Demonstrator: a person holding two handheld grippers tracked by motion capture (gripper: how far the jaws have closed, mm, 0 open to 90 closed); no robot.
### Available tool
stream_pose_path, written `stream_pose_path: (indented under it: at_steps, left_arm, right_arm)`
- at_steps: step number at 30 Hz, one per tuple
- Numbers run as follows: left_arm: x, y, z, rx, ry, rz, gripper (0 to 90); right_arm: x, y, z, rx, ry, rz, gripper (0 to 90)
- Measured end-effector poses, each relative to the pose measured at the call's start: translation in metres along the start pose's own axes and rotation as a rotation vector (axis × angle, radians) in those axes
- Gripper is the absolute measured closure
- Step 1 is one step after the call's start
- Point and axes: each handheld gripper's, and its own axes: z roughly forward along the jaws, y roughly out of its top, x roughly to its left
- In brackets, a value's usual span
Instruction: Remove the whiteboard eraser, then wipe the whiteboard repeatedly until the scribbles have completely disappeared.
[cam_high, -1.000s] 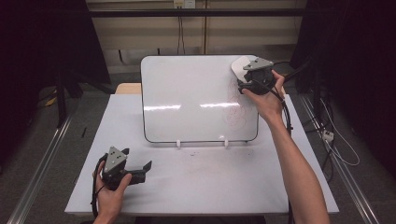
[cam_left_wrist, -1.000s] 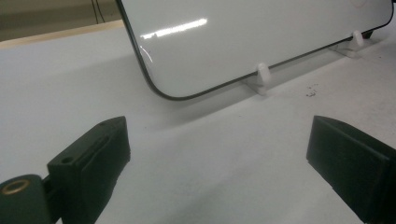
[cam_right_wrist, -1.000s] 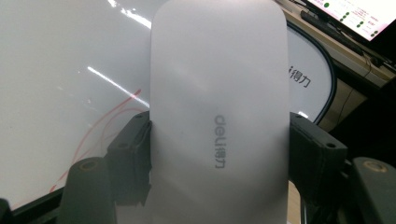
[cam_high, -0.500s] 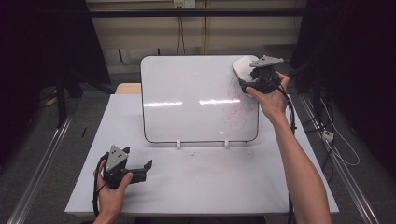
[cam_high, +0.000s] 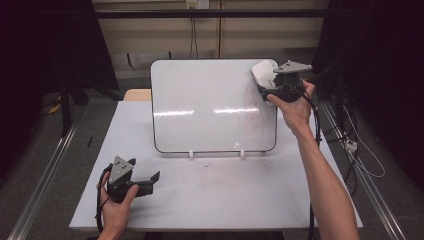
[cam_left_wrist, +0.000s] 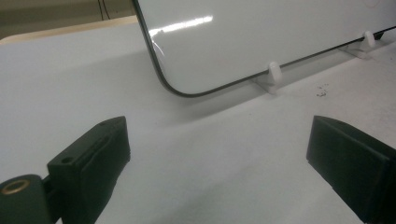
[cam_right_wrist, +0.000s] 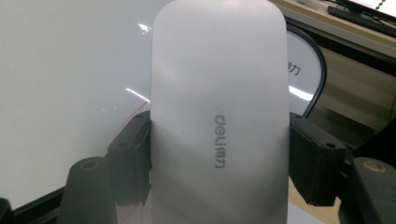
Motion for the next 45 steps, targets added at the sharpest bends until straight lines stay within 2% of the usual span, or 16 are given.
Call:
stream_pose_path:
  at_steps: [5, 12, 16, 25, 29, 36, 41, 45]
  left_arm:
    - [0.001, 0.0, -0.002, 0.001, 0.005, 0.01, 6.0]
    - [0.004, -0.001, 0.0, 0.004, -0.006, -0.025, 6.0]
    - [0.003, 0.0, -0.002, 0.002, -0.001, -0.017, 6.0]
    - [0.0, 0.0, 0.0, 0.006, 0.003, 0.002, 6.0]
    - [0.003, -0.002, 0.002, 0.022, -0.006, -0.01, 6.0]
    - [0.004, -0.002, 0.001, 0.015, -0.006, -0.023, 6.0]
    - [0.003, -0.001, 0.002, 0.018, -0.008, -0.006, 6.0]
    - [0.004, -0.002, 0.0, 0.015, -0.004, -0.01, 6.0]
  right_arm:
    - [0.002, -0.001, -0.01, -0.017, -0.011, -0.021, 31.6]
    - [0.007, -0.007, -0.018, -0.038, -0.023, -0.037, 31.6]
    - [0.011, -0.012, -0.021, -0.051, -0.011, -0.035, 31.6]
    - [0.018, -0.014, -0.021, -0.044, 0.003, -0.072, 31.6]
    - [0.024, -0.015, -0.021, -0.045, 0.0, -0.097, 31.6]
    - [0.034, -0.021, -0.014, -0.031, -0.01, -0.127, 31.6]
    - [0.042, -0.023, -0.011, -0.044, -0.006, -0.139, 31.6]
    - [0.048, -0.024, -0.01, -0.045, 0.006, -0.152, 31.6]
